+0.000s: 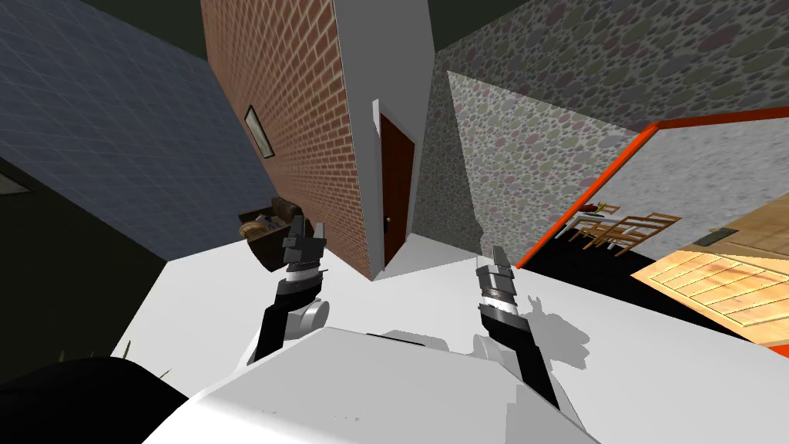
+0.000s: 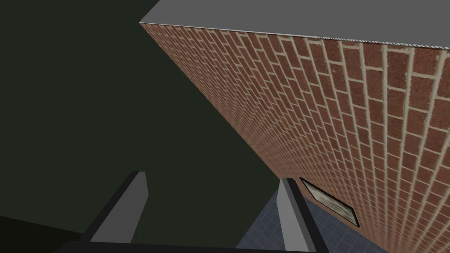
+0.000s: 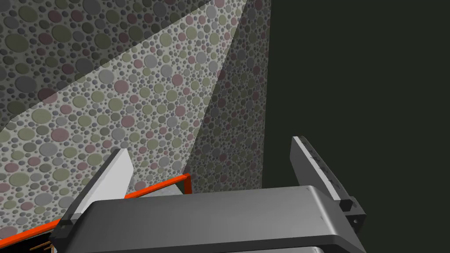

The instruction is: Pull the door open

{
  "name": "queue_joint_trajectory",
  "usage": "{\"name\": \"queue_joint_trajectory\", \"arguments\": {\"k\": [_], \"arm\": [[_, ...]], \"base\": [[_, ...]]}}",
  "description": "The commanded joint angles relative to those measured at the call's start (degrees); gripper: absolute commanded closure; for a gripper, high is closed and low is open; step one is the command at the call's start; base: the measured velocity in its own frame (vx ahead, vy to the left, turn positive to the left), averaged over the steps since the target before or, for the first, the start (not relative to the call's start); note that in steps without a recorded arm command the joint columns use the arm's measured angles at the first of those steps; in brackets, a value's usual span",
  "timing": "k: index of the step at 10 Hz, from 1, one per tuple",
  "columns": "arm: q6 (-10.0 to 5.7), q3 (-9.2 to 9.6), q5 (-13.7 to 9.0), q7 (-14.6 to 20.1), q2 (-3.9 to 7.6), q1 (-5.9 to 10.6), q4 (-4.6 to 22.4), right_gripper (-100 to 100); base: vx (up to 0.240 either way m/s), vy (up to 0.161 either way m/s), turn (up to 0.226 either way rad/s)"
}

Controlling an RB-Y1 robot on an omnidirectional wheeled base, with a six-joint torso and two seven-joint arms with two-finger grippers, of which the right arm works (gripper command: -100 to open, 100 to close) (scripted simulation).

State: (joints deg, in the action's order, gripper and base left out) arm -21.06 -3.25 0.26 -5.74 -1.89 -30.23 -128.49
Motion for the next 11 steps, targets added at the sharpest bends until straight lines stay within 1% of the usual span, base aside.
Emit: {"name": "queue_joint_trajectory", "arguments": {"k": [1,2,3,5,6,7,9,10,11], "arm": [[-0.19,0.44,1.1,-1.3,0.99,1.13,2.0,-100],[-0.24,0.55,1.3,-1.6,1.21,1.4,2.4,-100],[-0.34,0.78,1.9,-2.3,1.68,2.0,3.5,-100],[-0.6,1.39,3.3,-4.1,2.79,3.54,6.1,-100],[-0.68,1.57,3.8,-4.7,3.1,4.01,7.0,-100],[-0.85,1.95,4.7,-5.8,3.72,4.97,8.6,-100],[-1.02,2.35,5.7,-7.0,4.35,5.98,10.4,-100],[-1.21,2.78,6.7,-8.3,5.0,7.1,12.3,-100],[-1.3,3.0,7.2,-9.0,5.32,7.65,13.3,-100]], "base": [[0.094,-0.006,0.14],[0.15,-0.05,0.154],[0.168,-0.047,0.108],[0.171,-0.023,0.165],[0.16,-0.054,0.102],[0.163,-0.05,0.163],[0.13,-0.037,0.142],[0.118,-0.06,0.22],[0.131,-0.073,0.149]]}}
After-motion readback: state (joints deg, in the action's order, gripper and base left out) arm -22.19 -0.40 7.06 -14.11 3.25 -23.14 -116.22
